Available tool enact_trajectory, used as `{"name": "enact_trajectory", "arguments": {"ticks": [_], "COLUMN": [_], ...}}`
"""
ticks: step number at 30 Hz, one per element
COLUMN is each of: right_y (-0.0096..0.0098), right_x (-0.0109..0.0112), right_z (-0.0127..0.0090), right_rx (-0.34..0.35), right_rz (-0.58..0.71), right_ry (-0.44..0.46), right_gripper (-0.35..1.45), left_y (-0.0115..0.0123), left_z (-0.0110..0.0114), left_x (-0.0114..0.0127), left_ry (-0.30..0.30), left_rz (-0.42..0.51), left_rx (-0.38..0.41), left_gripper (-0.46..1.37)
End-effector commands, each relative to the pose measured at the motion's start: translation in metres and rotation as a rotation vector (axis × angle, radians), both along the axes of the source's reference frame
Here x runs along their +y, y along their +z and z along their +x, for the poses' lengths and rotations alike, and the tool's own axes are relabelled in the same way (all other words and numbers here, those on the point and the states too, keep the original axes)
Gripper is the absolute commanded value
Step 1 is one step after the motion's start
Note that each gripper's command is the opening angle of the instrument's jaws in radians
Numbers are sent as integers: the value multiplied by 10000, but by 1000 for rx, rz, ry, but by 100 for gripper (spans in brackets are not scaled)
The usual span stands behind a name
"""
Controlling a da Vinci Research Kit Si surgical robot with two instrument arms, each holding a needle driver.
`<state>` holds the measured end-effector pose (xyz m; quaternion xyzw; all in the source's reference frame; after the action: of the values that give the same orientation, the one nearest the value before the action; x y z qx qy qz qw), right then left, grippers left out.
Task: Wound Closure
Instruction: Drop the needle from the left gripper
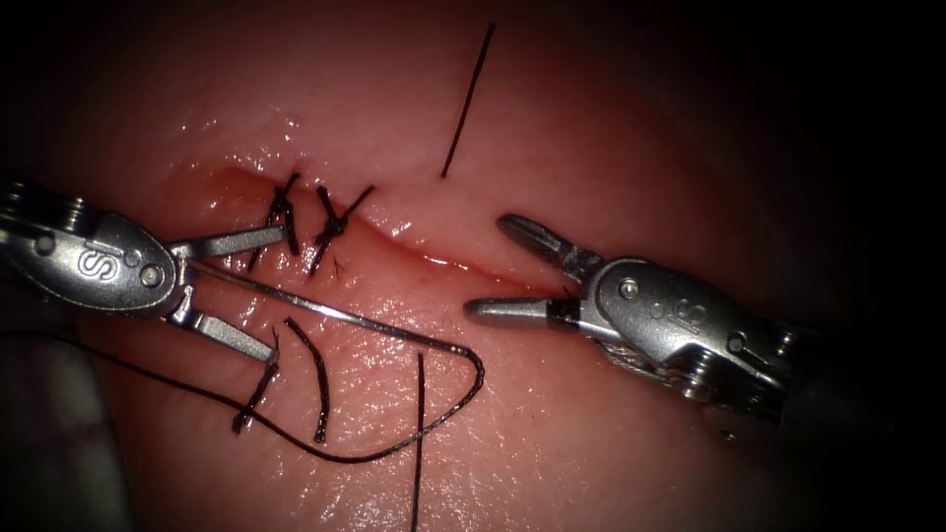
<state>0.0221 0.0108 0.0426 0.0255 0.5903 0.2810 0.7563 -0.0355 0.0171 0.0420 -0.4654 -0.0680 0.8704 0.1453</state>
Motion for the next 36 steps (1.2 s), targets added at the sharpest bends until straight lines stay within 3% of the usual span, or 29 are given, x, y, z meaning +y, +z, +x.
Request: {"name": "enact_trajectory", "arguments": {"ticks": [1, 13, 14, 15, 17, 31, 36], "right_y": [0, 0, 0, 0, 0, 0, 0], "right_x": [-1, 1, 1, 1, 1, 2, 2], "right_z": [0, 0, 0, 0, 0, 1, 1], "right_rx": [4, 3, 3, 3, 3, 3, 3], "right_rz": [1, 2, 2, 2, 2, 2, 2], "right_ry": [-7, -5, -5, -5, -6, -5, -5], "right_gripper": [132, 132, 133, 133, 133, 132, 133], "left_y": [0, -1, -1, -1, -3, -13, -33], "left_z": [0, 0, 0, 0, 1, 4, 20], "left_x": [0, 1, 1, 0, 0, 7, 30], "left_ry": [-1, 0, -1, -1, 7, 9, -29], "left_rz": [-1, 1, 0, 0, 5, -12, -63], "left_rx": [0, 0, 0, 0, -8, 7, 2], "left_gripper": [70, 60, 33, 26, -35, -35, -35]}}
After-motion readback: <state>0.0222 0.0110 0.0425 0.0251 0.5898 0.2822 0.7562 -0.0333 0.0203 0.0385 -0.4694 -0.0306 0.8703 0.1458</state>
